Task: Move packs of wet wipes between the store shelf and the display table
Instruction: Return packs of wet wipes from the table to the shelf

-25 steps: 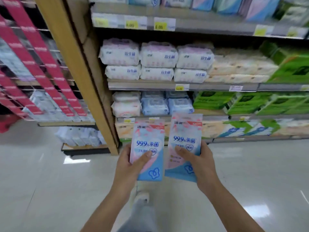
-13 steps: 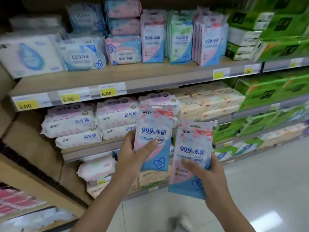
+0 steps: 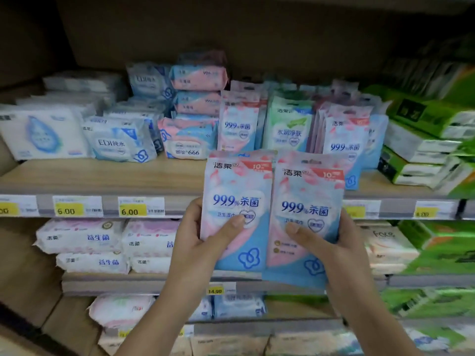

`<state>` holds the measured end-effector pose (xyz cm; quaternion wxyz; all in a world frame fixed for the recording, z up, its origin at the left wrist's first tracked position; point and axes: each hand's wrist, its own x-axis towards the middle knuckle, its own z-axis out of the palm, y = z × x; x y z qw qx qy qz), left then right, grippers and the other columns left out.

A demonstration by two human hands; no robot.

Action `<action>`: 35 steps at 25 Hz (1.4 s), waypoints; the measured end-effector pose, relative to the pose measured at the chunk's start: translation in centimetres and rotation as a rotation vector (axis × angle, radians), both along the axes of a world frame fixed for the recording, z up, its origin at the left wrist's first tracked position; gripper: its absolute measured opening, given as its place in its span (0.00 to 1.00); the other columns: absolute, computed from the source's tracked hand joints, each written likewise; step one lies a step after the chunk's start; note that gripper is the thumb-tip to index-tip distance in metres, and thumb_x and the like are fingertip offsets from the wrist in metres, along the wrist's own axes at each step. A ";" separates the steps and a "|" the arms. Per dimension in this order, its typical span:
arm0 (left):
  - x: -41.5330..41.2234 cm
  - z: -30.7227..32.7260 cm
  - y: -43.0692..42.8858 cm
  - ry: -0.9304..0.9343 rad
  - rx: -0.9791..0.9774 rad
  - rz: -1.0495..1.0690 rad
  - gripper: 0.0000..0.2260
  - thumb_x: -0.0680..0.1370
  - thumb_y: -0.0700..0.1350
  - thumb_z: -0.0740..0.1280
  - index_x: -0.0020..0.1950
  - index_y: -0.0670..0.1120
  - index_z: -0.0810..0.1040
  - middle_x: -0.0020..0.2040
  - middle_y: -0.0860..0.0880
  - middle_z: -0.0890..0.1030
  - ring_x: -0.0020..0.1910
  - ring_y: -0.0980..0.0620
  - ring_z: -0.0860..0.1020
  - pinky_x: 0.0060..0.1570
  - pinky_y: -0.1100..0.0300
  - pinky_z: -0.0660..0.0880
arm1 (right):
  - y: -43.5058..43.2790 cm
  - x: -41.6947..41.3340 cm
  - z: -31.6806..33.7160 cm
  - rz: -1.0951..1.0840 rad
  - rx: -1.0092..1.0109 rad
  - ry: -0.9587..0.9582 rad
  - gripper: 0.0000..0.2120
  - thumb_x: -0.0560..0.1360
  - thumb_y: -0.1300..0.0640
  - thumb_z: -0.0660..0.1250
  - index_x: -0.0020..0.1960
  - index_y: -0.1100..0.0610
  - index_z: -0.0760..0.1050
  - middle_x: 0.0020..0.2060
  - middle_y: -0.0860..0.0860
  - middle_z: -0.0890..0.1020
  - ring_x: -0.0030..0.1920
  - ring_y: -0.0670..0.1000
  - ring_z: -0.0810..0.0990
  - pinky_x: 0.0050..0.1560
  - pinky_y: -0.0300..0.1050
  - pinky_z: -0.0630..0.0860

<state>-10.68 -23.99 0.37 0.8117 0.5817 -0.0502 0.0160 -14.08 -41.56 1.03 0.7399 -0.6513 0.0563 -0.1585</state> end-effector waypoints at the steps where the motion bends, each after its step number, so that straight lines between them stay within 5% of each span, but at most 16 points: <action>1: 0.4 0.5 0.0 -0.012 -0.007 0.011 0.20 0.63 0.43 0.72 0.54 0.44 0.76 0.45 0.50 0.86 0.42 0.54 0.84 0.36 0.65 0.79 | -0.2 0.6 0.5 0.027 0.012 -0.015 0.19 0.59 0.61 0.75 0.48 0.52 0.78 0.43 0.50 0.86 0.43 0.54 0.85 0.40 0.51 0.83; 4: 1.7 1.6 0.3 -0.052 -0.012 0.026 0.20 0.65 0.40 0.76 0.54 0.43 0.76 0.46 0.48 0.86 0.44 0.51 0.84 0.37 0.63 0.79 | 0.1 2.3 1.5 0.069 0.000 -0.038 0.25 0.55 0.60 0.79 0.51 0.50 0.78 0.45 0.50 0.86 0.45 0.54 0.85 0.42 0.52 0.83; 8: 3.1 2.9 1.4 -0.092 -0.016 0.032 0.18 0.65 0.39 0.71 0.54 0.44 0.76 0.45 0.49 0.86 0.42 0.54 0.84 0.35 0.66 0.78 | 0.9 3.9 1.9 0.087 0.018 -0.076 0.31 0.52 0.48 0.83 0.53 0.50 0.78 0.47 0.51 0.86 0.46 0.54 0.85 0.43 0.52 0.83; 11: 4.0 3.4 1.8 -0.092 -0.023 0.041 0.17 0.67 0.33 0.75 0.52 0.45 0.77 0.41 0.50 0.86 0.37 0.57 0.83 0.32 0.67 0.77 | 1.2 4.7 2.0 0.076 0.019 -0.099 0.26 0.56 0.54 0.83 0.51 0.50 0.79 0.44 0.51 0.86 0.44 0.52 0.85 0.40 0.46 0.83; 14: 5.1 3.5 2.1 -0.091 -0.003 0.082 0.17 0.65 0.38 0.76 0.51 0.43 0.77 0.41 0.47 0.86 0.34 0.57 0.83 0.30 0.68 0.76 | 1.1 5.5 2.2 0.102 0.043 -0.089 0.28 0.56 0.61 0.82 0.54 0.54 0.78 0.41 0.49 0.86 0.39 0.47 0.85 0.34 0.36 0.79; 16: 5.9 3.7 2.3 -0.087 0.011 0.104 0.15 0.68 0.31 0.75 0.51 0.41 0.77 0.40 0.46 0.86 0.32 0.58 0.82 0.29 0.69 0.76 | 1.2 6.4 2.1 0.123 0.035 -0.075 0.29 0.53 0.61 0.83 0.52 0.53 0.78 0.40 0.47 0.86 0.39 0.44 0.85 0.33 0.31 0.77; 19: 6.5 3.9 2.1 -0.086 0.022 0.128 0.15 0.68 0.26 0.71 0.50 0.39 0.78 0.36 0.48 0.86 0.29 0.59 0.82 0.28 0.71 0.75 | 2.0 8.1 1.2 0.028 0.028 -0.127 0.31 0.45 0.65 0.85 0.47 0.55 0.80 0.36 0.46 0.86 0.46 0.51 0.84 0.36 0.31 0.76; 23: 8.2 4.6 2.1 -0.101 0.006 0.155 0.16 0.68 0.26 0.71 0.47 0.44 0.77 0.35 0.49 0.85 0.30 0.59 0.82 0.26 0.71 0.74 | 2.4 9.2 1.9 -0.078 -0.041 -0.232 0.37 0.39 0.43 0.83 0.45 0.53 0.81 0.35 0.38 0.85 0.38 0.38 0.83 0.33 0.26 0.75; 25: 9.6 4.7 2.2 -0.121 -0.010 0.155 0.15 0.69 0.27 0.72 0.47 0.43 0.76 0.39 0.46 0.86 0.32 0.58 0.82 0.28 0.69 0.75 | 1.6 9.6 2.8 0.001 0.029 -0.165 0.34 0.45 0.54 0.85 0.51 0.56 0.81 0.38 0.46 0.86 0.36 0.42 0.84 0.32 0.29 0.77; 28: 11.9 4.9 1.9 -0.147 0.027 0.147 0.17 0.66 0.33 0.76 0.49 0.44 0.75 0.43 0.45 0.85 0.35 0.58 0.82 0.30 0.68 0.76 | 0.8 10.9 4.0 0.053 -0.018 -0.133 0.22 0.62 0.70 0.77 0.53 0.58 0.78 0.39 0.45 0.86 0.35 0.42 0.83 0.32 0.31 0.77; 35: 16.0 5.3 -0.9 -0.131 0.173 -0.004 0.11 0.76 0.33 0.65 0.52 0.47 0.70 0.53 0.47 0.80 0.45 0.58 0.81 0.37 0.70 0.76 | 0.3 13.4 3.9 -0.040 -0.040 -0.140 0.18 0.65 0.68 0.75 0.52 0.56 0.77 0.38 0.47 0.86 0.36 0.47 0.84 0.30 0.36 0.79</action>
